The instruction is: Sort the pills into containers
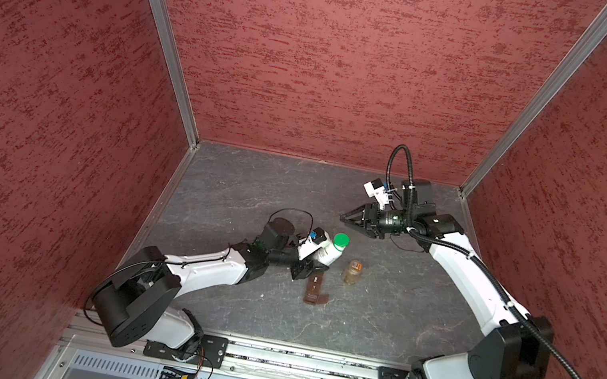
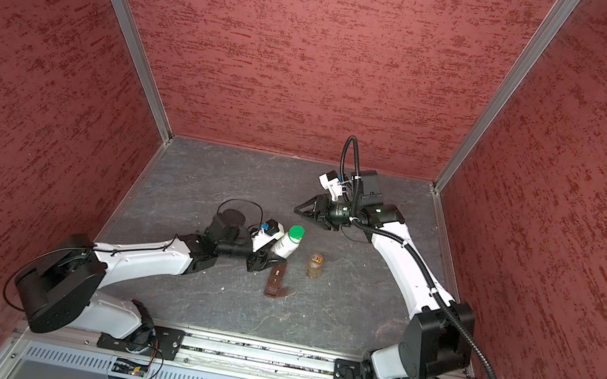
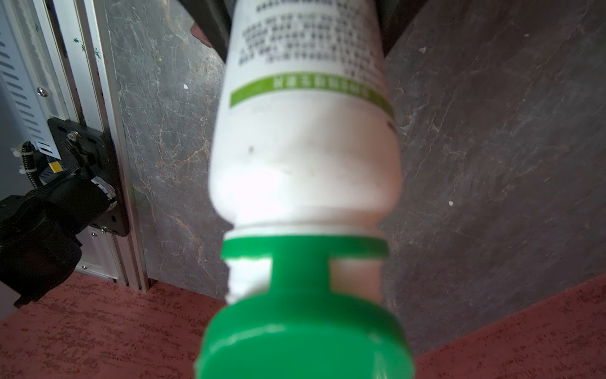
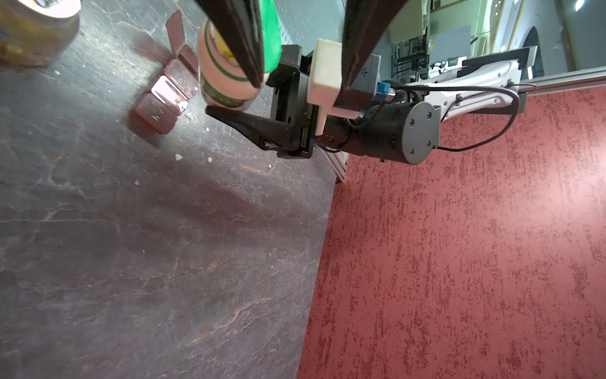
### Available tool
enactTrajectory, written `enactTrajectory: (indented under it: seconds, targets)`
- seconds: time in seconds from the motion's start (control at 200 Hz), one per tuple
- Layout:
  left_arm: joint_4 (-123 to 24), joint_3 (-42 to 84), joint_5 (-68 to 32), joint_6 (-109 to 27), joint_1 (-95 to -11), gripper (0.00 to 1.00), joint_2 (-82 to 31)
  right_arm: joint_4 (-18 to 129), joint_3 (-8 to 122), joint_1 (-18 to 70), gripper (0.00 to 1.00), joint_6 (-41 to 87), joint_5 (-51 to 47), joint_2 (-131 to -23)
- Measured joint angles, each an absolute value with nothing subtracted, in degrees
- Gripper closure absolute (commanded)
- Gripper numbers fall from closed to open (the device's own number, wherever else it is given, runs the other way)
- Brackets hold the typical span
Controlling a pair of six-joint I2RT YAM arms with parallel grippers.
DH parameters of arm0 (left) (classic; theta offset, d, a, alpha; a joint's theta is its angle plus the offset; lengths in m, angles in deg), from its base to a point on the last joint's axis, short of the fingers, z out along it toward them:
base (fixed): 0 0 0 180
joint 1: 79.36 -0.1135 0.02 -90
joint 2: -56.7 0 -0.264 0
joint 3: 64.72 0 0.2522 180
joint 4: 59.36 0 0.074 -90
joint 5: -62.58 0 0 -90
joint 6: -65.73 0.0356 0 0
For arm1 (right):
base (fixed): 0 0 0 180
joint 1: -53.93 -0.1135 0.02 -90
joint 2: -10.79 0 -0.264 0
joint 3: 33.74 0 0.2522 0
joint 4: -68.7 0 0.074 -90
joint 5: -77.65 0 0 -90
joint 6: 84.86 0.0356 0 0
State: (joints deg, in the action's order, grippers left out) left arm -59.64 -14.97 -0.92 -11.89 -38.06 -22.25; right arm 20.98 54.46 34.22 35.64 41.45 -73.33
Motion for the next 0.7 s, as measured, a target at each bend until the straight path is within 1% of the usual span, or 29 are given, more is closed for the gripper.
enactTrajectory:
  seconds: [0.155, 0.271, 0.391, 0.701]
  targets:
    - [-57.45, -17.66, -7.47, -14.69, -33.50, 1.00, -17.42, 20.48, 49.93, 34.22, 0.55, 34.97, 41.91, -69.94]
    - [-55.53, -20.00, -12.72, -16.59, -29.98, 1.00, -13.45, 20.44, 46.74, 34.22, 0.50, 35.03, 41.82, -68.32]
    - [-53.39, -21.73, -17.03, -18.75, -27.49, 1.00, -10.28, 20.98, 42.44, 34.14, 0.49, 36.56, 41.84, -66.99]
    - [-48.86, -23.15, -23.34, -23.45, -24.43, 1.00, -9.56, 25.88, 34.68, 31.97, 0.46, 42.49, 42.08, -64.78]
